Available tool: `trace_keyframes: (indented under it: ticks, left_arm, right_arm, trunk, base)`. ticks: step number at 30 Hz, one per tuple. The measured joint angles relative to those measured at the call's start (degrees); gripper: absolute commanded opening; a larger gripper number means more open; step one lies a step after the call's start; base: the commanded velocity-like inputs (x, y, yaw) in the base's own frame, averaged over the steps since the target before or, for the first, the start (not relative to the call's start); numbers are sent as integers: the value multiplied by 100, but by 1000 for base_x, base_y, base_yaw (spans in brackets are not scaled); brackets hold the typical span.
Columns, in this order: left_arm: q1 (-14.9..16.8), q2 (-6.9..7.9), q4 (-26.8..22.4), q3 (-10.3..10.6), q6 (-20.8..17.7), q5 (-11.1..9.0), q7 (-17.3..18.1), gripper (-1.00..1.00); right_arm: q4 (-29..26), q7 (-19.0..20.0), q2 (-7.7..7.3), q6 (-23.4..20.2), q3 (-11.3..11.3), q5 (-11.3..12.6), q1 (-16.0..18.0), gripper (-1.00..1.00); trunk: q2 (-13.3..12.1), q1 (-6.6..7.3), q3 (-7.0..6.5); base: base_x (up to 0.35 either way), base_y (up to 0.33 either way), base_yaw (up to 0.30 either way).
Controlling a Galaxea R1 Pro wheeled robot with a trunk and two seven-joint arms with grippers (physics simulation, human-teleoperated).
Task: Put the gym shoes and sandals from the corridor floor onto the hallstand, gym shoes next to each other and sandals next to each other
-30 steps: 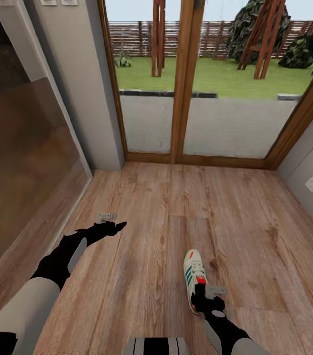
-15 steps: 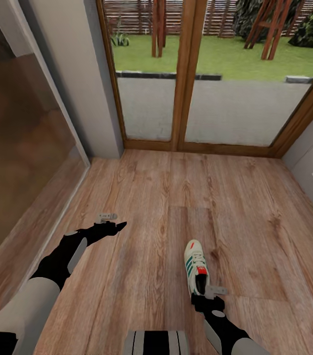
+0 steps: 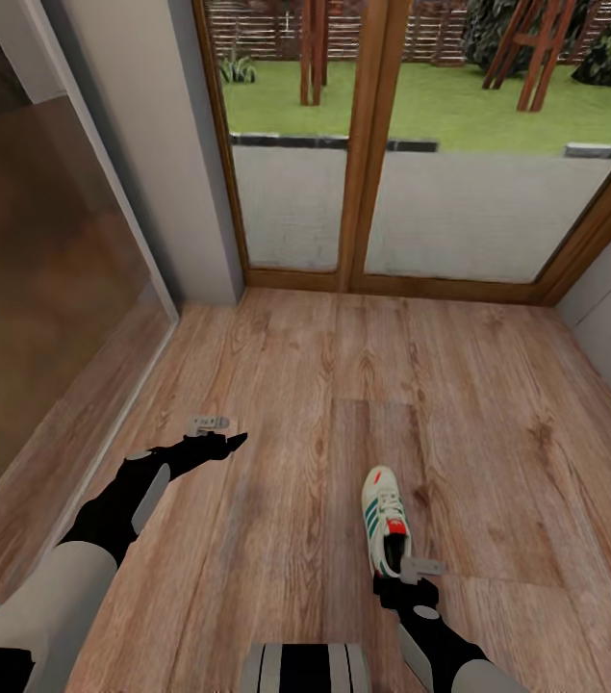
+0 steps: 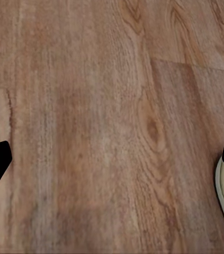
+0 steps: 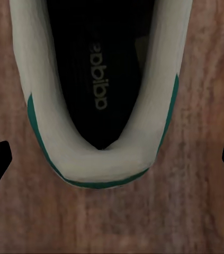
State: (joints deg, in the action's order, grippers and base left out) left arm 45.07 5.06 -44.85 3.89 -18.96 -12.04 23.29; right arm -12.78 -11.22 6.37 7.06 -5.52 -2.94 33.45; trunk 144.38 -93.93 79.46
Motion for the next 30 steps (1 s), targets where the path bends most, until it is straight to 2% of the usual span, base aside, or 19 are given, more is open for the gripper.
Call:
trace_keyframes:
  ticks: [9,30]
  left_arm:
    - [0,-2,0,0,0,0,-1,100]
    - [0,0,-1,0,0,-1,-1,100]
  right_arm:
    - [-1,0,0,0,-1,4,0,100]
    - [-2,0,0,0,0,0,0,100]
  trunk:
    - [12,-23,265]
    - [12,-22,276]
  base:
    - [0,0,0]
    - [8,0,0]
